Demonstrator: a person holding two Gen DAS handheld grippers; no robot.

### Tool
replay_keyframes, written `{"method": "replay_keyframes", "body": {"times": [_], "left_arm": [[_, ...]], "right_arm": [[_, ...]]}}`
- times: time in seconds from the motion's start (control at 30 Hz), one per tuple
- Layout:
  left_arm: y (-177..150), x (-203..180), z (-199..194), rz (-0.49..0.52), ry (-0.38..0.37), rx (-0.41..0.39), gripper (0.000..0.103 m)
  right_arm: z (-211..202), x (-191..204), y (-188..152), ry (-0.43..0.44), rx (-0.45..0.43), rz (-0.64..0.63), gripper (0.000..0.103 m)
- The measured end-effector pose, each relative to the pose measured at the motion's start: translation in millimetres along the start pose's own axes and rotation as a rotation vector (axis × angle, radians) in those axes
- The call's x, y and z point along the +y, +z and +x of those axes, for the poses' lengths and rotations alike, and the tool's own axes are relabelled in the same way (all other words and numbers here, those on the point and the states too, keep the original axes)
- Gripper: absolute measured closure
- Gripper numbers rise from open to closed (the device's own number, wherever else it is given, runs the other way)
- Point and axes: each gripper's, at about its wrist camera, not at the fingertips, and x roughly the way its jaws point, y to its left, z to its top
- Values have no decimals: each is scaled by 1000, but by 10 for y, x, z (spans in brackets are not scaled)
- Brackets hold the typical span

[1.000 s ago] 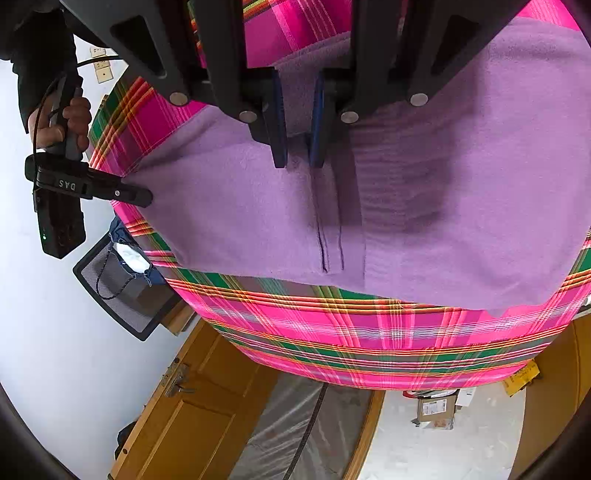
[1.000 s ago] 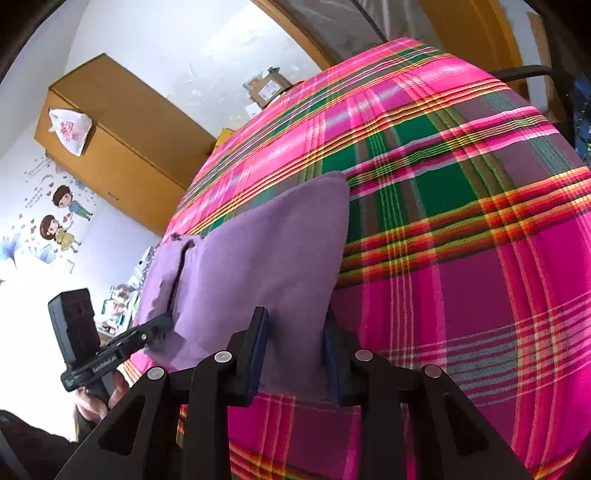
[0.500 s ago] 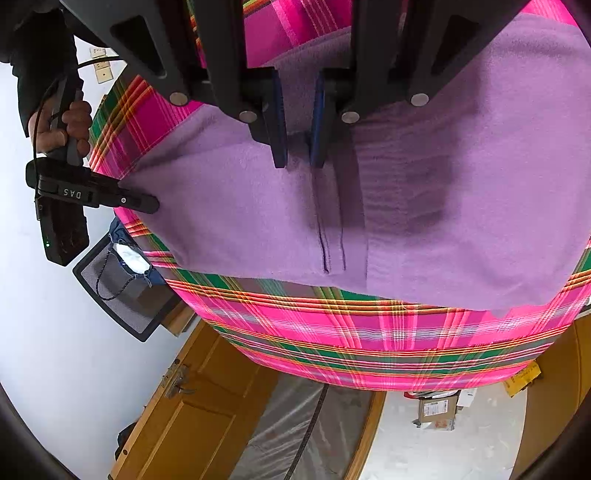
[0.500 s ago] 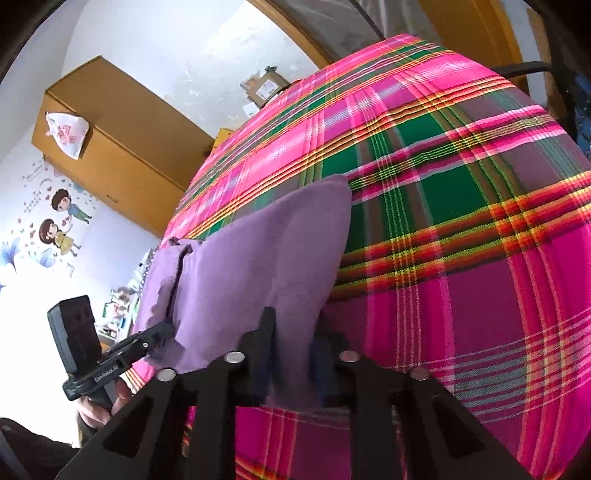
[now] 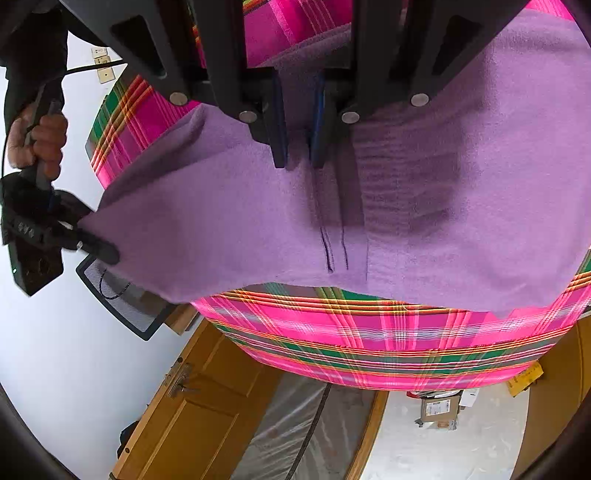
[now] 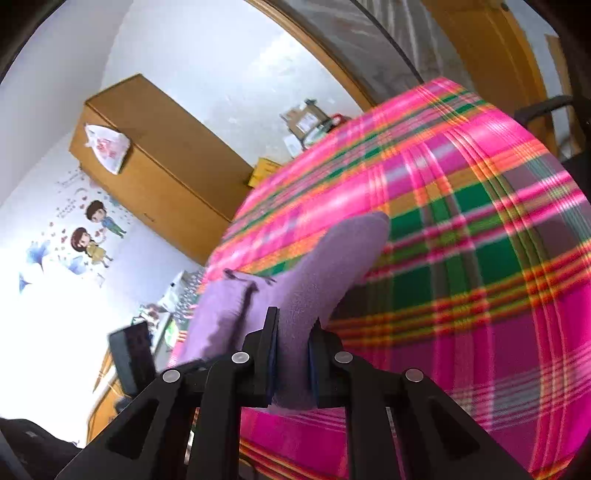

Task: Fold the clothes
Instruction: 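Lift the held fleece edge and fold it over onto the fleece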

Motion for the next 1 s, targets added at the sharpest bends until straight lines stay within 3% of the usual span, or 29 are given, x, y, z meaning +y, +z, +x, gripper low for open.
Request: {"method": "replay_keyframes", "body": {"times": [0.53, 0.77, 1.0], "left_arm": [[87, 54, -125, -18, 7, -45, 91], [100, 157, -234, -27, 15, -75, 91], [34, 131, -176, -7, -26, -54, 91]], "right_arm": [[184, 994, 374, 155, -9, -197, 90], [360, 1322, 449, 187, 12, -250, 90], [630, 1604, 489, 201, 45, -283, 90]]}}
